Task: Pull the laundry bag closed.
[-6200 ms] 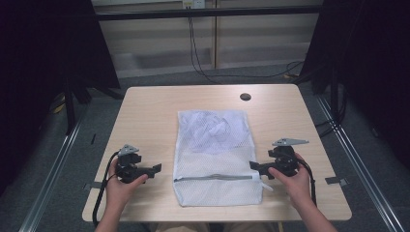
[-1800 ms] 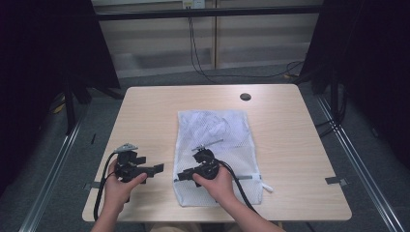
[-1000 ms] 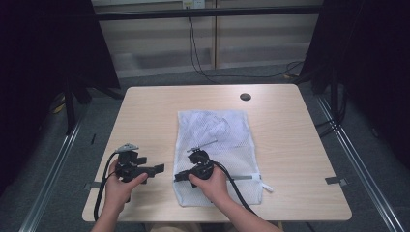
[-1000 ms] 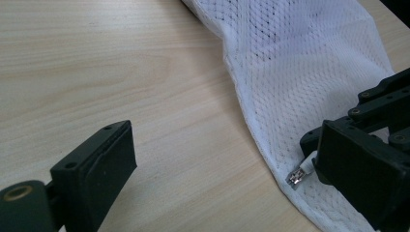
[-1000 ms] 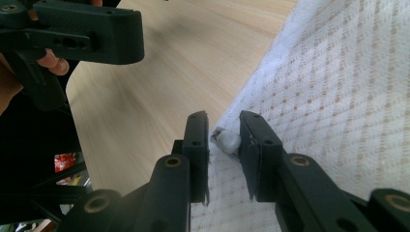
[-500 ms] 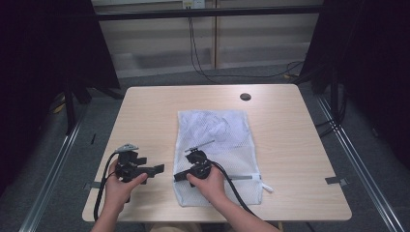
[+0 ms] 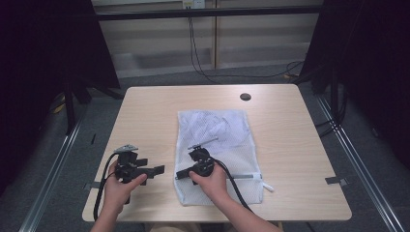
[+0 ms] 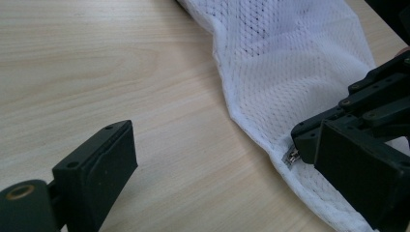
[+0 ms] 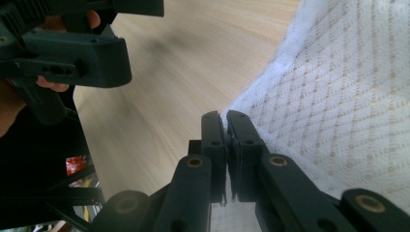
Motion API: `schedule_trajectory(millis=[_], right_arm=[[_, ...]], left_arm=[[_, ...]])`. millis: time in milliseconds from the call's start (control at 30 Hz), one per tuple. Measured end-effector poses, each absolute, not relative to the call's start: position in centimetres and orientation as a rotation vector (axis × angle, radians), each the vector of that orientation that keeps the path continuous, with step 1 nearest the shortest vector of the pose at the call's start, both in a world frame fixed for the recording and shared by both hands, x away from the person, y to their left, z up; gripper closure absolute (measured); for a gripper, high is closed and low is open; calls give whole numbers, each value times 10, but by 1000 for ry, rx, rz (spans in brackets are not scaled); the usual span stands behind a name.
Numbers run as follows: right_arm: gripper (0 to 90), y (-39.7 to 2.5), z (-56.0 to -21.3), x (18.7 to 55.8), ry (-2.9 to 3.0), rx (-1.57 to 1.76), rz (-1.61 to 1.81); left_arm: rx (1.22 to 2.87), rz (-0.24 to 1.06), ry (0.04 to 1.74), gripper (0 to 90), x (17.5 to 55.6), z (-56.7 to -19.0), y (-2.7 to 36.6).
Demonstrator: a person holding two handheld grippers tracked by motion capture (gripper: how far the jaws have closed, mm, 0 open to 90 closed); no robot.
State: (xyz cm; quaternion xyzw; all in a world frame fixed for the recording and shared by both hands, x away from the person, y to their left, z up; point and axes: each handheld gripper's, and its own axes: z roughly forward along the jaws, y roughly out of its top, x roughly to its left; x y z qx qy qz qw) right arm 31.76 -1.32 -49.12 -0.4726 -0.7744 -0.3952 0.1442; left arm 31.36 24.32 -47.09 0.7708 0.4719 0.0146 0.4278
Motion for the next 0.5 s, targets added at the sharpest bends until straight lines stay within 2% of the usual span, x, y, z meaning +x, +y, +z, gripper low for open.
schedule_trajectory(millis=[500], right_arm=[[868, -26, -480, 319, -2202, -1367, -1189]], left_arm=[[1925, -57, 1135, 66, 309, -469, 232]])
